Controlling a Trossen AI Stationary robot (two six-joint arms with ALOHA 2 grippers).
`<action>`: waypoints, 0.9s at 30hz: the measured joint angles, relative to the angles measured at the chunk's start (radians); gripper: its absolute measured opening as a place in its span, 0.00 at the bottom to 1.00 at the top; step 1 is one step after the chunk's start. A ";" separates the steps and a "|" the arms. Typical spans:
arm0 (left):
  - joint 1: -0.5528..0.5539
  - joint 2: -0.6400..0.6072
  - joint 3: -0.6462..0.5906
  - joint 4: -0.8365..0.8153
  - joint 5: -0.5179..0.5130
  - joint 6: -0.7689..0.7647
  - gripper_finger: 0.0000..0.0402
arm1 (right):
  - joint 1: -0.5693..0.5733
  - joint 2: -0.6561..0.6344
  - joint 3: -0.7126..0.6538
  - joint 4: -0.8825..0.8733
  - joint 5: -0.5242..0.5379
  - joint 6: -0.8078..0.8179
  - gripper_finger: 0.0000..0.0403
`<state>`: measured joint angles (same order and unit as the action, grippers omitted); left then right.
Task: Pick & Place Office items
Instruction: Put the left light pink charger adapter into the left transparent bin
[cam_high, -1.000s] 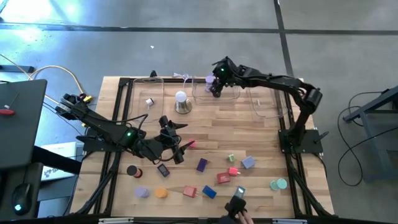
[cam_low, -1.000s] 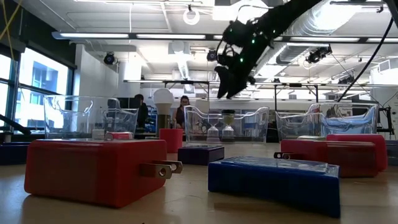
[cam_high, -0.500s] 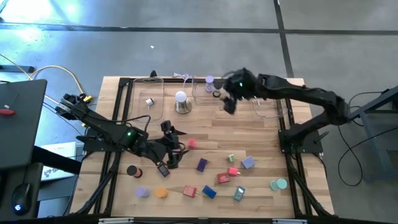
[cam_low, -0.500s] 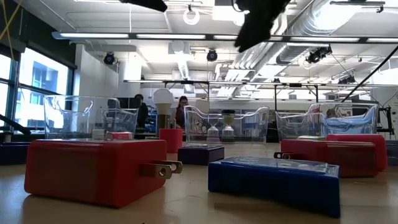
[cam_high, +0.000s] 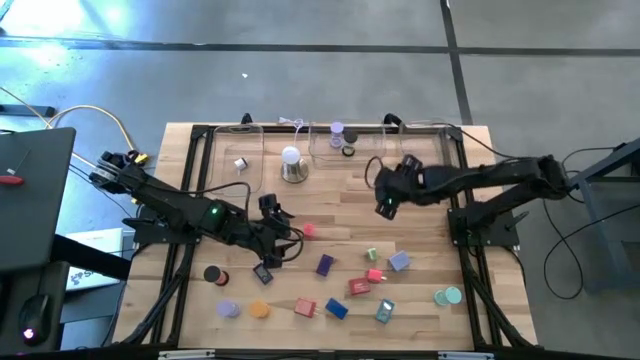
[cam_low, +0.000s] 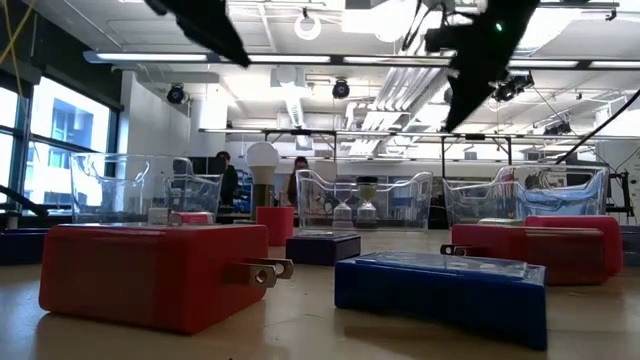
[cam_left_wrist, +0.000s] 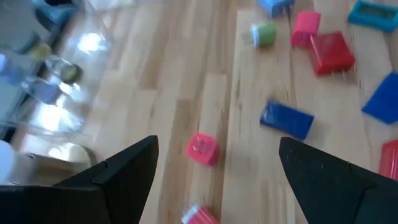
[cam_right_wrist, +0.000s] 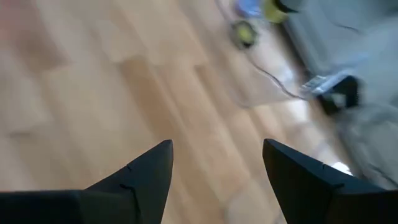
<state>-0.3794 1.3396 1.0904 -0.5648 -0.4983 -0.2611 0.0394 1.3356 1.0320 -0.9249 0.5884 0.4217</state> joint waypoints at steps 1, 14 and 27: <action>0.008 0.000 -0.016 -0.001 0.022 0.001 0.81 | 0.024 0.001 -0.025 -0.005 0.052 0.028 0.59; 0.238 0.001 -0.249 0.327 0.374 0.122 0.81 | 0.252 -0.034 -0.118 0.005 0.487 0.126 0.59; 0.389 0.001 -0.440 0.636 0.541 0.185 0.81 | 0.280 -0.033 -0.117 0.009 0.486 0.126 0.59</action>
<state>0.0093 1.3403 0.6508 0.0709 0.0426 -0.0757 0.3191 1.3025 0.9150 -0.9161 1.0744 0.5476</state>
